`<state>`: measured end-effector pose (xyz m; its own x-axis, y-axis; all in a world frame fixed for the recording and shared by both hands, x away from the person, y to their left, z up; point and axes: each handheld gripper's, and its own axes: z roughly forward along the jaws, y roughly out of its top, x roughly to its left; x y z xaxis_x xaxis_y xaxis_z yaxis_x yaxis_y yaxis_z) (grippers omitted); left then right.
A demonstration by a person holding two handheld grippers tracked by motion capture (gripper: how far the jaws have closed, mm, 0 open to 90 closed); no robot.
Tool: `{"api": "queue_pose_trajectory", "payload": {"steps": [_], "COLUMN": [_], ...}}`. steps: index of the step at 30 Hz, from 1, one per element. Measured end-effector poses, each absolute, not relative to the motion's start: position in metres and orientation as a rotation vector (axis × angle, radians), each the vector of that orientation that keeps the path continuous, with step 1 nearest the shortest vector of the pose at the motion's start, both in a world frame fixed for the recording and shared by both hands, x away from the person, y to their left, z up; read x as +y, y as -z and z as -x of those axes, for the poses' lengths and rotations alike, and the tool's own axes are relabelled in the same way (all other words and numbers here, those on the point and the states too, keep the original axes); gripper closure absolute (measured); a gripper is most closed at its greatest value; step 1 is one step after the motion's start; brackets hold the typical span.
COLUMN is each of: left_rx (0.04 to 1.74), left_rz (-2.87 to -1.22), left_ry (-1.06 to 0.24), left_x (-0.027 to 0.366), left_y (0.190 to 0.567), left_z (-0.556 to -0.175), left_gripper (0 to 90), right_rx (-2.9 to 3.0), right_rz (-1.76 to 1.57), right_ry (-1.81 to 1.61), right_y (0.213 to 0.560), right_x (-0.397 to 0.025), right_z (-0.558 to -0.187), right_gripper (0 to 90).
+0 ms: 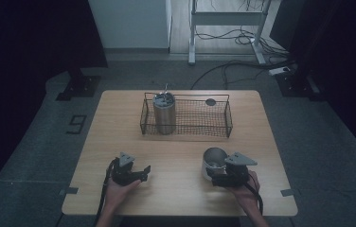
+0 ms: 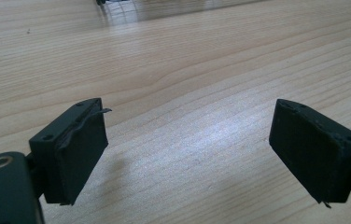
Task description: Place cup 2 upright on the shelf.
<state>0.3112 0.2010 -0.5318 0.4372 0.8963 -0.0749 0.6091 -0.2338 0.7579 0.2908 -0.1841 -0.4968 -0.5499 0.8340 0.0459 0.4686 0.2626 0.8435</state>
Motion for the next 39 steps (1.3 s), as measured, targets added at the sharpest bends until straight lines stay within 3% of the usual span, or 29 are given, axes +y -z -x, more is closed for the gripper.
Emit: {"api": "queue_pose_trajectory", "payload": {"steps": [39], "left_rx": [1.268], "left_rz": [-1.936], "left_ry": [-0.462], "left_x": [0.201], "left_y": [0.535], "left_z": [-0.312], "left_gripper": [12.2], "right_rx": [2.094], "right_rz": [-1.157], "right_ry": [-1.228], "right_y": [0.471], "right_x": [-0.188], "right_z": [-0.297], "right_gripper": [9.0]}}
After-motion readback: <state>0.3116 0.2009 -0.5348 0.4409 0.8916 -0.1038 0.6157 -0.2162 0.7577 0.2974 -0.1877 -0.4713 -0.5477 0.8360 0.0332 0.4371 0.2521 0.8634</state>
